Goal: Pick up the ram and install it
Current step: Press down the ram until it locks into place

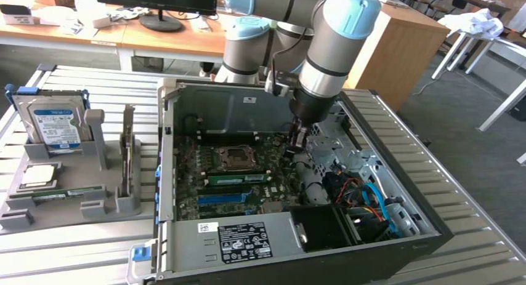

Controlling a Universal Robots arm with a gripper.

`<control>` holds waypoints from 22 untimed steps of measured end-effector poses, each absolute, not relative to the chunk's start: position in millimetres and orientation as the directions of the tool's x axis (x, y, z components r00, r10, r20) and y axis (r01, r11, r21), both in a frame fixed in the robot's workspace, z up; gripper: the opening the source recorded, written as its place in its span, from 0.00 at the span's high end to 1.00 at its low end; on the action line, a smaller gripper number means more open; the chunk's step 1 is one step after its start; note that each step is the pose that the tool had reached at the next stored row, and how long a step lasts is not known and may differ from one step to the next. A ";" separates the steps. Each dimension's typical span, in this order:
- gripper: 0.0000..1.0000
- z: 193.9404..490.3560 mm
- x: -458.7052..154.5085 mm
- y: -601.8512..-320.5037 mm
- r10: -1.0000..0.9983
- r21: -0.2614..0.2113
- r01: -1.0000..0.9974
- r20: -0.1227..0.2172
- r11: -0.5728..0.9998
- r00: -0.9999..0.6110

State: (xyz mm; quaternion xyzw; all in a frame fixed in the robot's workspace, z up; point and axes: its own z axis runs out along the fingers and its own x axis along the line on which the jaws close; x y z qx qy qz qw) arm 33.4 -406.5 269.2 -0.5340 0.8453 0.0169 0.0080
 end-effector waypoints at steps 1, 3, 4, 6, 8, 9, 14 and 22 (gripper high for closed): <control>0.90 269.1 33.4 -406.5 -0.895 0.020 -0.895 -0.031 0.445 -0.446; 0.90 269.0 33.4 -406.5 -0.878 0.020 -0.878 -0.031 0.478 -0.478; 0.90 268.8 33.4 -406.5 -0.869 0.020 -0.870 -0.031 0.494 -0.494; 0.90 268.7 33.4 -406.5 -0.850 0.020 -0.851 -0.031 0.525 -0.526; 0.90 268.5 33.4 -406.5 -0.831 0.020 -0.831 -0.031 0.556 -0.556; 0.90 268.5 33.4 -406.5 -0.821 0.020 -0.821 -0.031 0.570 -0.571; 0.90 268.0 33.4 -406.5 -0.765 0.020 -0.765 -0.031 0.643 -0.643; 0.90 267.6 33.4 -406.5 -0.663 0.020 -0.664 -0.031 0.747 -0.748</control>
